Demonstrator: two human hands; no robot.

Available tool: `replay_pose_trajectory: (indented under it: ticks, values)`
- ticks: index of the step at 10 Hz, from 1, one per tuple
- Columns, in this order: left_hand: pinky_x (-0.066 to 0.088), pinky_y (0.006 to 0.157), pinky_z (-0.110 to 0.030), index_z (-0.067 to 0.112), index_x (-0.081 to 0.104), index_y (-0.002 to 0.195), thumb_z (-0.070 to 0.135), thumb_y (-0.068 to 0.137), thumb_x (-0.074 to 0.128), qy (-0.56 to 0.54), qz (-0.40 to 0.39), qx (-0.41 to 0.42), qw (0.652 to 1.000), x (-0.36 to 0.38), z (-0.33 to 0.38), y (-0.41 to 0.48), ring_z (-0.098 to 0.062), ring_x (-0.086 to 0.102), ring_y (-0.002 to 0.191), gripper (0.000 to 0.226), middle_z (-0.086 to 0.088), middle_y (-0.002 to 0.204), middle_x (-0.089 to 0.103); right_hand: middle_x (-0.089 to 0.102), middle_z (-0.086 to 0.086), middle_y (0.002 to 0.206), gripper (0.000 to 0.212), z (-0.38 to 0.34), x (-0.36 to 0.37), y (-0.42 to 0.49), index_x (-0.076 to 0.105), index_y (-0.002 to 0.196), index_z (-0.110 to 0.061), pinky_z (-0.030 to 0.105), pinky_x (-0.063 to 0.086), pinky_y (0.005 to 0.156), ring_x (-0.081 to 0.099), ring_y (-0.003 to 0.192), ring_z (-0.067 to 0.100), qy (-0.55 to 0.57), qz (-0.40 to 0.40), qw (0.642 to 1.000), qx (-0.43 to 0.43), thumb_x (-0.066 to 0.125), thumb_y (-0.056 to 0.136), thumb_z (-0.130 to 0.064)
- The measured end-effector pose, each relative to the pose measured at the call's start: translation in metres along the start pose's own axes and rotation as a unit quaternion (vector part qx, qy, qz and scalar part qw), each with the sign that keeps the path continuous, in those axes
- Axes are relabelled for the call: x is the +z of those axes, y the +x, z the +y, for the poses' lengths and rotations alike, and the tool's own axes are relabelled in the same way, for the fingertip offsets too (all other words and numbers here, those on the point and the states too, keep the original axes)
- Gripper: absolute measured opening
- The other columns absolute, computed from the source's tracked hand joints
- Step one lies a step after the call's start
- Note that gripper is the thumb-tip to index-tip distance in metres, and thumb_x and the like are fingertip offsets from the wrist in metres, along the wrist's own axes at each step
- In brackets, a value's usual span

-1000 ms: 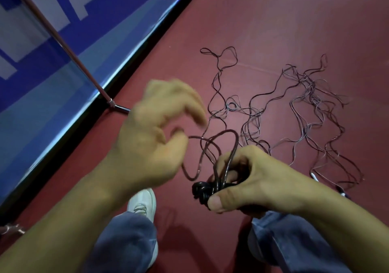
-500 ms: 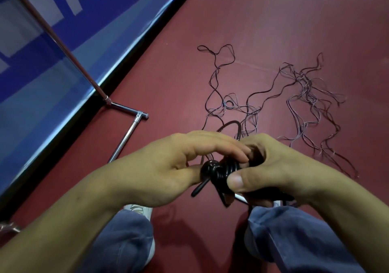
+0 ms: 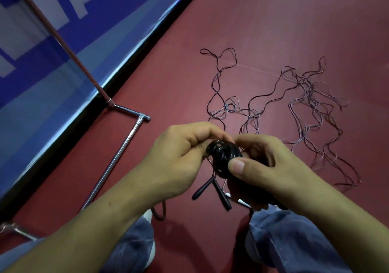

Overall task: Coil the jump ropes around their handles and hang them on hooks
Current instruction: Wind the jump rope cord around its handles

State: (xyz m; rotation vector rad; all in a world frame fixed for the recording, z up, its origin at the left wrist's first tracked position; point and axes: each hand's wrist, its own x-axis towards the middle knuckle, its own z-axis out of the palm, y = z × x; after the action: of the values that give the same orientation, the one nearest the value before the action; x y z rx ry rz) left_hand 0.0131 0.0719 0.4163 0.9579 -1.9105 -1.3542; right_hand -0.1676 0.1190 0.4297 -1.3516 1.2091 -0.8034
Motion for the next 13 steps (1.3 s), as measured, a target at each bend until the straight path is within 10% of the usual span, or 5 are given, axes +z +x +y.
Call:
replay_pose_trajectory:
  ticks: [4, 8, 10, 13]
  values:
    - [0.051, 0.070, -0.022, 0.016, 0.073, 0.089, -0.017, 0.082, 0.055, -0.122, -0.002, -0.051, 0.991, 0.013, -0.009, 0.005, -0.009, 0.066, 0.078, 0.038, 0.002, 0.081, 0.072, 0.064, 0.011, 0.066, 0.036, -0.003, -0.001, -0.010, 0.058, 0.116, -0.029, 0.028, 0.044, 0.048, 0.053, 0.049, 0.013, -0.012, 0.005, 0.995, -0.100, 0.067, 0.082, -0.030]
    - [0.043, 0.053, -0.007, -0.013, 0.046, 0.071, -0.013, 0.076, 0.054, -0.188, -0.005, -0.085, 0.979, 0.031, 0.005, -0.003, 0.005, 0.052, 0.052, 0.010, 0.003, 0.056, 0.055, 0.062, 0.007, 0.068, 0.033, -0.002, 0.001, -0.012, 0.062, 0.105, -0.026, 0.036, 0.044, 0.050, 0.047, 0.051, 0.023, -0.136, -0.048, 0.985, -0.100, 0.083, 0.079, -0.023]
    - [0.045, 0.061, -0.022, 0.032, 0.067, 0.073, 0.000, 0.068, 0.051, -0.039, 0.017, -0.059, 0.997, 0.025, -0.021, 0.003, -0.001, 0.057, 0.067, 0.036, 0.013, 0.069, 0.065, 0.065, -0.004, 0.068, 0.044, 0.005, 0.000, -0.008, 0.066, 0.112, -0.028, 0.029, 0.049, 0.055, 0.054, 0.052, 0.016, -0.133, 0.055, 0.985, -0.097, 0.085, 0.073, -0.021]
    - [0.045, 0.062, -0.024, 0.022, 0.073, 0.078, -0.020, 0.087, 0.058, -0.178, 0.027, -0.090, 0.980, 0.020, -0.021, 0.003, -0.021, 0.055, 0.073, 0.045, -0.011, 0.074, 0.065, 0.071, -0.001, 0.082, 0.040, 0.003, -0.002, -0.006, 0.061, 0.111, -0.033, 0.045, 0.056, 0.065, 0.062, 0.065, 0.021, -0.113, 0.033, 0.990, -0.073, 0.084, 0.079, -0.030]
